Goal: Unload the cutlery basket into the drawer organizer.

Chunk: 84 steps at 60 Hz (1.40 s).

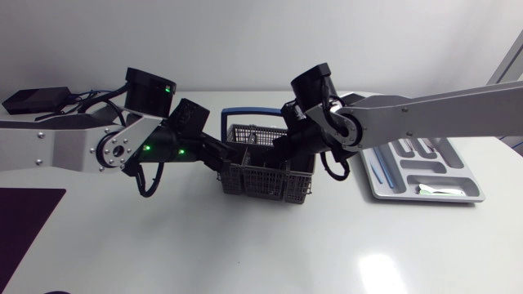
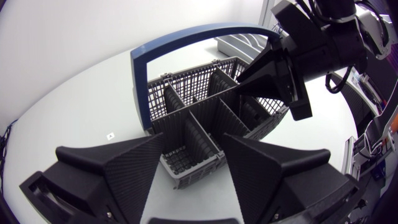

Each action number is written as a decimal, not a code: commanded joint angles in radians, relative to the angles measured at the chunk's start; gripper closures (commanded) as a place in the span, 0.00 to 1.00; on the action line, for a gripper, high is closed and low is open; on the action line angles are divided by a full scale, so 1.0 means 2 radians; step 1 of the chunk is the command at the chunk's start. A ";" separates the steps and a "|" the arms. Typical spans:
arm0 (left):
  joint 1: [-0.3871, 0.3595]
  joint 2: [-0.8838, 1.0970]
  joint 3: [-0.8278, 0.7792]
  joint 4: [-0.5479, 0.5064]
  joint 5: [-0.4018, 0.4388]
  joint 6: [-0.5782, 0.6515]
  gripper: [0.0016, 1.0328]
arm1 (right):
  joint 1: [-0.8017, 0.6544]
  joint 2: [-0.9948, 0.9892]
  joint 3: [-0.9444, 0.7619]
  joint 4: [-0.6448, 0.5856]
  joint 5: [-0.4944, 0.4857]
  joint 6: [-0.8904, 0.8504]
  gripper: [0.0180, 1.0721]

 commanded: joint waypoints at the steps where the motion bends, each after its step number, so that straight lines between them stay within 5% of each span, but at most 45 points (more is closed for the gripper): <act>1: 0.002 -0.015 -0.016 0.004 0.003 0.008 0.36 | 0.008 -0.010 -0.029 -0.025 -0.005 -0.006 0.65; 28: 0.003 -0.024 -0.019 0.001 0.003 0.007 0.36 | 0.017 -0.061 -0.056 -0.032 0.005 -0.029 0.64; 31: 0.003 -0.026 -0.019 0.000 0.003 0.007 0.36 | 0.019 -0.072 -0.062 -0.032 0.005 -0.035 0.58; 35: 0.003 -0.030 -0.019 -0.002 0.003 0.007 0.36 | 0.022 -0.094 -0.069 -0.033 0.012 -0.044 0.35; 49: 0.012 -0.048 -0.021 -0.016 0.003 0.009 0.36 | 0.022 -0.197 -0.114 -0.048 0.002 -0.079 0.31; 63: 0.003 -0.033 -0.017 -0.022 0.003 0.015 0.36 | 0.011 -0.222 -0.153 -0.051 -0.045 -0.091 0.26; 84: -0.014 -0.033 -0.021 -0.020 0.003 0.014 0.36 | -0.051 -0.154 -0.147 -0.008 -0.201 -0.106 0.25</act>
